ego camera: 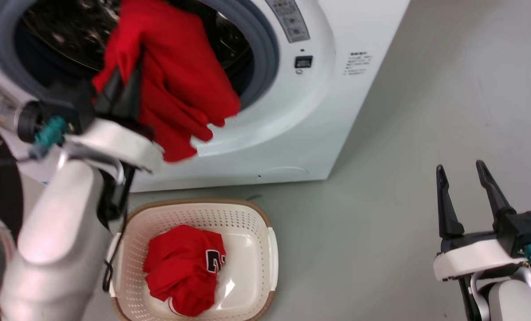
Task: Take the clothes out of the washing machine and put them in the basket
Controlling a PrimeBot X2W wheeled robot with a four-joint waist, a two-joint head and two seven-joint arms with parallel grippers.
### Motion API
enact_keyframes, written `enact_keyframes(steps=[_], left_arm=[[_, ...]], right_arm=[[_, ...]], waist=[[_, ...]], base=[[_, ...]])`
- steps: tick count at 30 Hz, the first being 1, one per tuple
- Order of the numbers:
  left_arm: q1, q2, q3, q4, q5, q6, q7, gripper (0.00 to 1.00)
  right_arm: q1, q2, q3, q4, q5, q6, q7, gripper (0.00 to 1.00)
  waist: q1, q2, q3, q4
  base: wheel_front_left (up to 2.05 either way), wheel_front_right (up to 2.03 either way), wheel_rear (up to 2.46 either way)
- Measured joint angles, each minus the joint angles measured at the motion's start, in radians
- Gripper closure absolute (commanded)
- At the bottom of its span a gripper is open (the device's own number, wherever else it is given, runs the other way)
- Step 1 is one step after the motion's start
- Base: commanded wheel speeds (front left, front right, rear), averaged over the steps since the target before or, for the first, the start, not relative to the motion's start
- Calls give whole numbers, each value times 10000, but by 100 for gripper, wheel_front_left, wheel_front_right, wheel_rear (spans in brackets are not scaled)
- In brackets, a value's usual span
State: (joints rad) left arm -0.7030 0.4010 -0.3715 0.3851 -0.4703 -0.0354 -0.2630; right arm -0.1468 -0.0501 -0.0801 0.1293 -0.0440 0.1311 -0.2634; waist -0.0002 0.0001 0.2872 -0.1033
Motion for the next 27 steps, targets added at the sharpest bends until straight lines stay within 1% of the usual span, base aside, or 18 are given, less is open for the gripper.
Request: enact_keyframes(steps=[4,6,10,14,19,24,27], left_arm=[[1028,-240,188,-1126,353,-102,0,100],[1495,-368,180,-1611,364,-165,0,100],[2372,-527,-105,-2336,349,-236,0,100],[3064,-625,-493,-2679,247,-272,238,100],[3461,-694,-909,-2153,90,-447,314,100],[3457,-884,-1601,-999,391,-616,326,100],[3260,-1037,-1825,-105,512,-675,303,100]], right_arm=[[151,-2,-54,59,-12,0,0,0],[165,0,-48,82,-13,2,0,0],[257,0,-90,111,-38,2,0,0],[257,-2,-125,88,-40,0,0,0],[232,0,-59,63,-84,2,0,0],[27,-2,-96,-21,-90,2,0,0],[-77,-2,-98,-58,-100,2,0,0]], waist=[[0,0,-338,290],[0,0,-473,411],[-1,0,-635,607],[0,0,-578,690],[0,0,-263,688],[1,0,228,576],[1,0,604,477]], base=[[0,0,0],[0,0,0],[0,0,0],[0,0,0],[0,0,0],[0,0,0],[0,0,0]])
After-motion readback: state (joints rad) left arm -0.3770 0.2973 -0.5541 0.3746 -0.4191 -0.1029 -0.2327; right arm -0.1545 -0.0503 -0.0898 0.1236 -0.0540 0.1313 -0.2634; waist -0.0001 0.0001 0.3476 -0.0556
